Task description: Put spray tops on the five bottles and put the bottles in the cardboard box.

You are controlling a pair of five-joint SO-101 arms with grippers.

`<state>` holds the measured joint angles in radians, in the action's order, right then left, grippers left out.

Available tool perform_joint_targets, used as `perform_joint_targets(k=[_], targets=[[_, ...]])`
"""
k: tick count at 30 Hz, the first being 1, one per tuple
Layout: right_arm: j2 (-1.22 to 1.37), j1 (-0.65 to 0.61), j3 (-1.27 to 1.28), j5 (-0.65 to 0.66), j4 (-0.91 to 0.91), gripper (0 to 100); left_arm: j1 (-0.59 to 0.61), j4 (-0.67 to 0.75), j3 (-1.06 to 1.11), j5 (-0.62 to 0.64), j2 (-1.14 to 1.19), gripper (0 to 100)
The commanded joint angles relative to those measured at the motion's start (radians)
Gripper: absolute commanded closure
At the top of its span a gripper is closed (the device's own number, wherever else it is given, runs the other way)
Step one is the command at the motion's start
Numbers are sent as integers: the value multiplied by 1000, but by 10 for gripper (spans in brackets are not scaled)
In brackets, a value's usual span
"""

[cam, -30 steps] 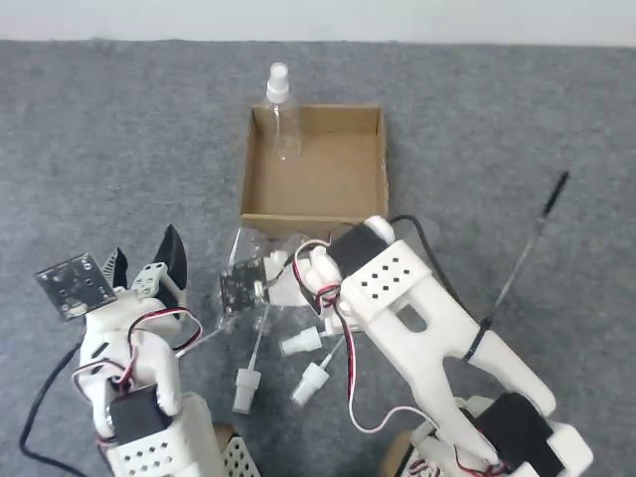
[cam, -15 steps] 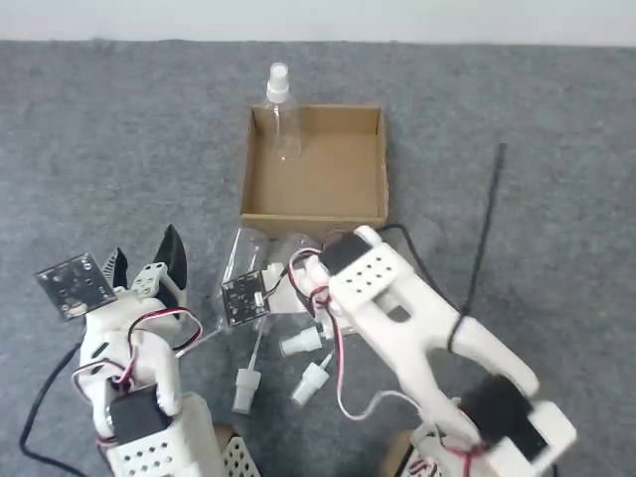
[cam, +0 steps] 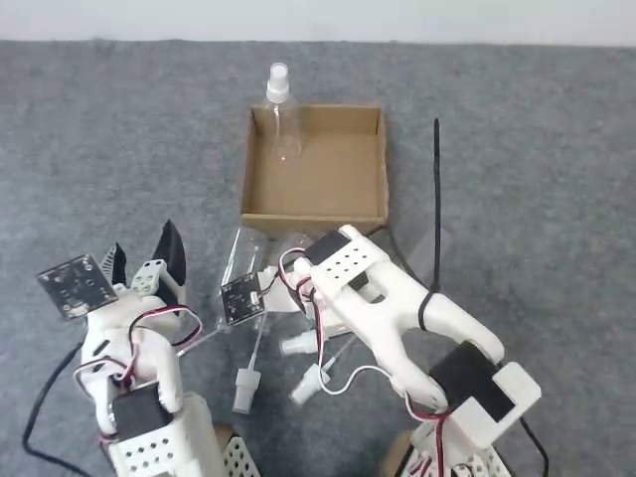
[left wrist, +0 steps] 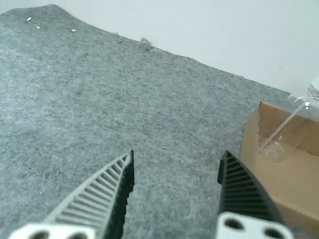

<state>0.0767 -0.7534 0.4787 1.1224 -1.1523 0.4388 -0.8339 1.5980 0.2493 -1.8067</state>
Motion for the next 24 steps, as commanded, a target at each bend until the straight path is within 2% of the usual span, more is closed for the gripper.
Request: perform_joint_targets(k=[1, 5, 18, 21, 24], targets=[[-19, -8, -49, -63, 10, 749, 6, 29, -12, -6, -17, 743], [-19, -5, -49, -107, 10, 812, 6, 28, -12, -6, -17, 743], [-19, -5, -75, -390, 5, 813, 6, 26, -12, -6, -17, 743], [-13, -5, -78, -370, -1, 775, 6, 26, -12, -6, -17, 743], [-10, -8, -68, -327, -2, 678, 6, 26, -12, -6, -17, 743]])
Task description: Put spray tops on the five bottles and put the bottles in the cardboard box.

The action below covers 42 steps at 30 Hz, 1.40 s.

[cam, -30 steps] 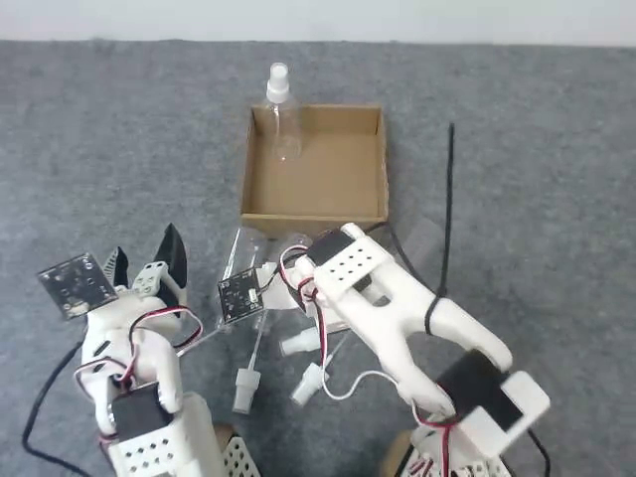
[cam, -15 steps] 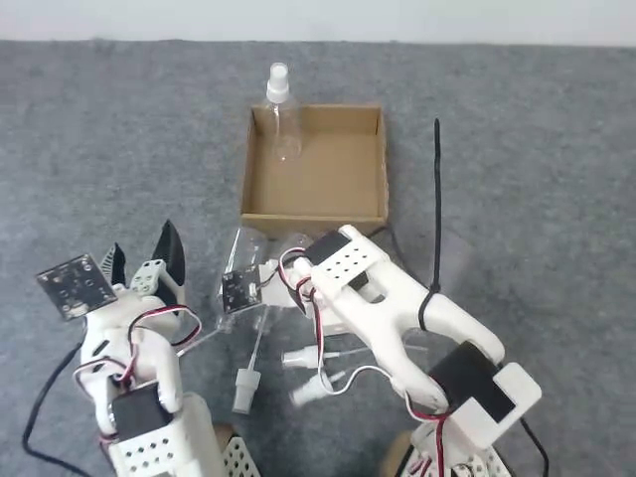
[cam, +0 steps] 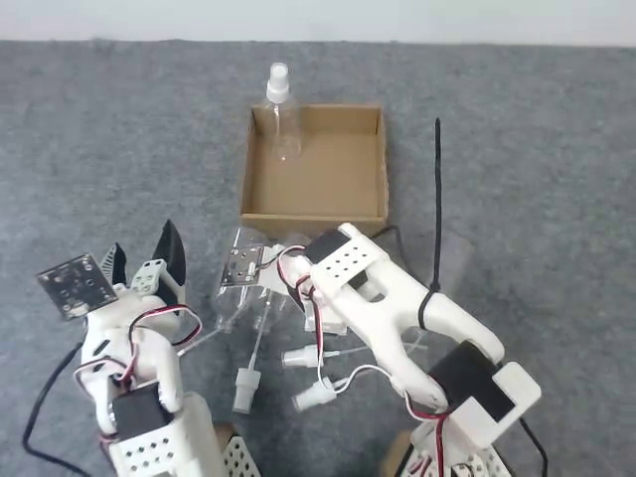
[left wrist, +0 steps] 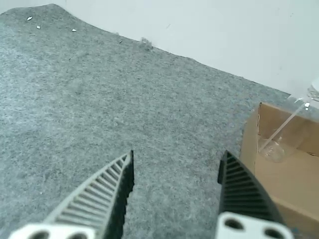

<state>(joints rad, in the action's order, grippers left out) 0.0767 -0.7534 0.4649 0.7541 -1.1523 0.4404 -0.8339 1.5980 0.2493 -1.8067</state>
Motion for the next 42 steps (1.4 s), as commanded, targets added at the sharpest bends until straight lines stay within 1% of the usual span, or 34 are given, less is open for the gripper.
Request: perform_joint_targets(k=[1, 2, 6, 9, 14, 19, 21, 29, 34, 37, 39, 42], targets=[[-15, -8, -48, 63, -1, 653, 5, 26, -12, -6, -17, 743], [-16, -8, -44, 92, -1, 640, 5, 26, -12, -6, -17, 743], [-15, -4, -43, 193, -1, 655, 5, 26, -12, -6, -17, 743], [-8, -4, -43, 236, -1, 658, 5, 26, -12, -6, -17, 743], [-8, -2, -43, 245, 4, 658, 5, 26, -12, -6, -17, 743], [-8, 54, -43, 252, 8, 658, 5, 28, -12, -6, -17, 743], [-8, 67, -43, 281, 8, 658, 5, 28, -12, -6, -17, 743], [-8, 61, -43, 287, 12, 659, 5, 28, -12, -6, -17, 743], [-8, 53, 11, 287, 93, 659, 5, 28, -12, -6, -17, 743], [-8, 45, 29, 287, 102, 660, 5, 28, -12, -6, -17, 743], [-10, 45, 31, 287, 101, 697, 5, 28, -12, -6, -17, 743], [-10, 50, 29, 287, 101, 805, 5, 28, -12, -6, -17, 743]])
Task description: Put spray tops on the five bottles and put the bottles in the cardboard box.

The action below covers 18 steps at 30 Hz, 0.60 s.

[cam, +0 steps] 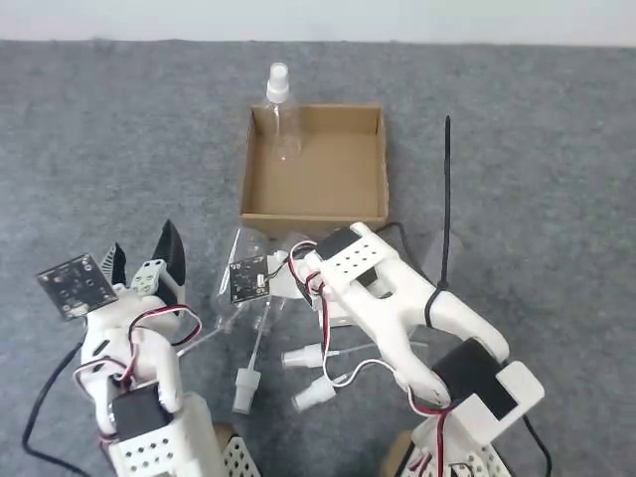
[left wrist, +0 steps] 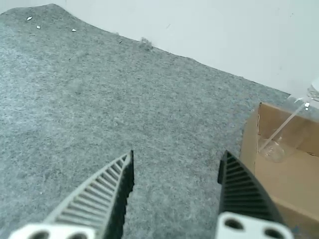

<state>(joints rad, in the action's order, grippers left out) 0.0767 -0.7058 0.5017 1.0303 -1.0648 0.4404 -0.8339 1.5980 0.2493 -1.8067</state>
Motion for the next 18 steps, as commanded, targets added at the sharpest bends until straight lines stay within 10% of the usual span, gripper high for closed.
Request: perform_joint_targets(k=[1, 18], targets=[[-12, 2, -8, 11, 15, 842, 5, 28, -12, -6, -17, 743], [-53, -4, -80, -232, -21, 961, 5, 28, -12, -6, -17, 743]])
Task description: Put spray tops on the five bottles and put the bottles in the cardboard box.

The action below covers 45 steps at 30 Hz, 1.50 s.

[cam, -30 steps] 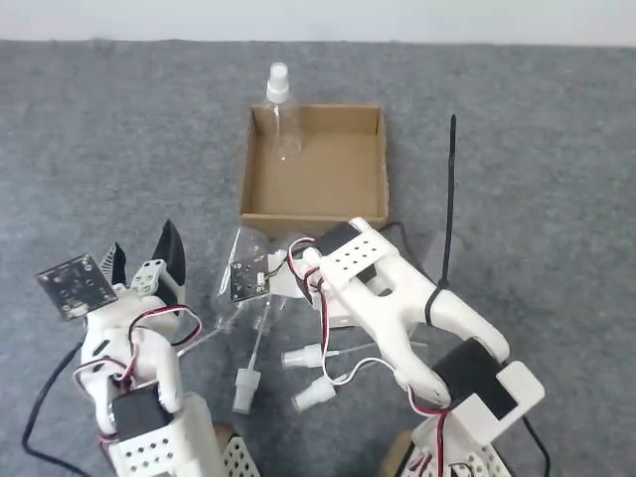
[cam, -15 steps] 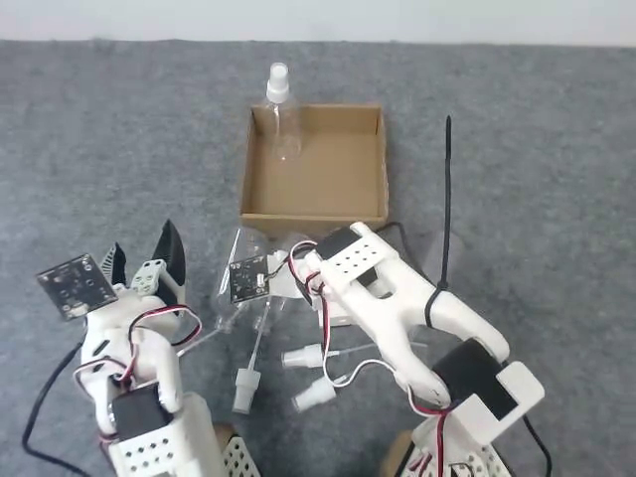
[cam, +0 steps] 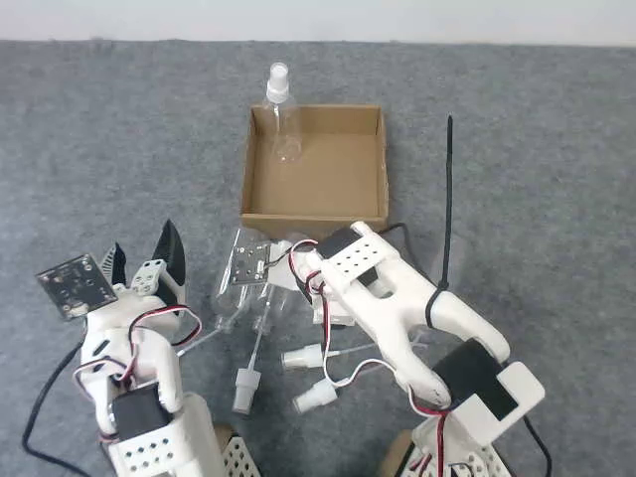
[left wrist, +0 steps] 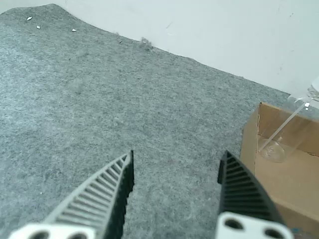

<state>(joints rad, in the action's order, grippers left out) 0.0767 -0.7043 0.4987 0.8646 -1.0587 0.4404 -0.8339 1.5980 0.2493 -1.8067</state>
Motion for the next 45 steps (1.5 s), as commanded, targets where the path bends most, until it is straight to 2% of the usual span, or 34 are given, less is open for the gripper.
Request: perform_joint_targets(k=[1, 10, 24, 38, 45], targets=[[-68, -5, -87, -80, -42, 961, 5, 29, -12, -6, -17, 743], [-219, -5, -101, -242, -58, 961, 5, 29, -12, -6, -17, 743], [-355, -5, -104, -391, -61, 961, 5, 26, -12, -6, -17, 743], [-547, -7, -100, -620, -61, 961, 5, 26, -12, -6, -17, 743], [-642, -5, -98, -681, -153, 961, 5, 26, -12, -6, -17, 743]])
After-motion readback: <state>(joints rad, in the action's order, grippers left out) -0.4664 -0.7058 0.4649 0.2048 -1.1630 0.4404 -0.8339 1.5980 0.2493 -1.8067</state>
